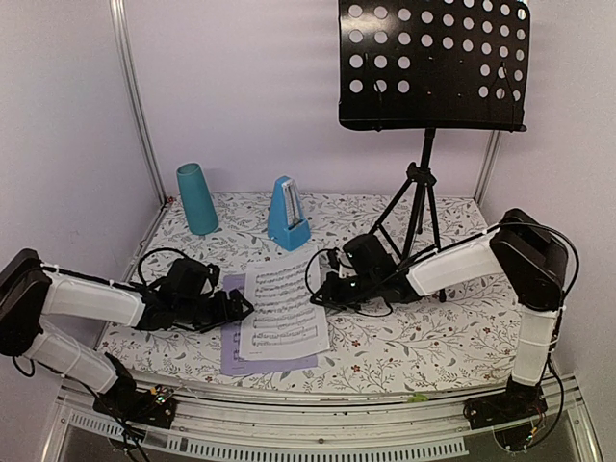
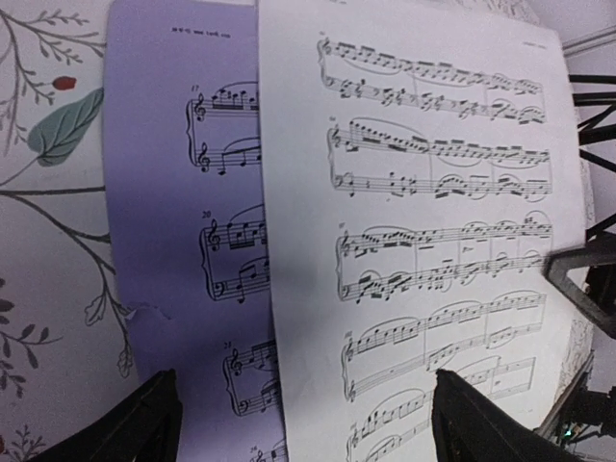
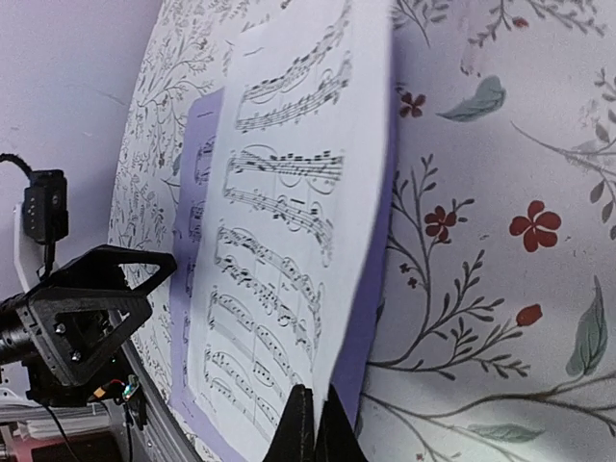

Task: Set up the instrument practice props
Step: Pick up the sheet music, then pass from the right arm to the left

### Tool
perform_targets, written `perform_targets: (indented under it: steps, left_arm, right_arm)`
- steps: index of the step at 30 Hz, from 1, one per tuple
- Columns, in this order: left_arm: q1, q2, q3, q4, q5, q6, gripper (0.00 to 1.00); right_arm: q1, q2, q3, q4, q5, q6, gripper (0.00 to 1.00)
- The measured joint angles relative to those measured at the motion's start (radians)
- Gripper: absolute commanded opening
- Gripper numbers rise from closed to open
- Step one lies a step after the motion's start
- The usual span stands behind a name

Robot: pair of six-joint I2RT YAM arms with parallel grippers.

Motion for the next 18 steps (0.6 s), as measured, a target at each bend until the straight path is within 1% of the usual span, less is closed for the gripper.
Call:
perform_targets:
  steps: [4, 10, 14, 18]
  left_arm:
    - [0.008, -0.030, 0.040, -0.086, -0.010, 0.034, 0.90]
    - [0.013, -0.091, 0.184, -0.186, -0.036, 0.114, 0.89]
    - [0.014, -0.112, 0.303, -0.221, -0.050, 0.190, 0.87]
    - [0.014, -0.132, 0.387, -0.218, -0.043, 0.291, 0.85]
  right_arm:
    - [0.058, -0.119, 0.001, -0.100, 0.163, -0.150, 0.00]
    - [0.142, -0.274, -0.035, -0.207, 0.374, -0.411, 0.00]
    - [0.149, -0.421, -0.098, -0.268, 0.452, -0.571, 0.00]
    - [0.150, -0.592, -0.108, -0.303, 0.487, -0.708, 0.00]
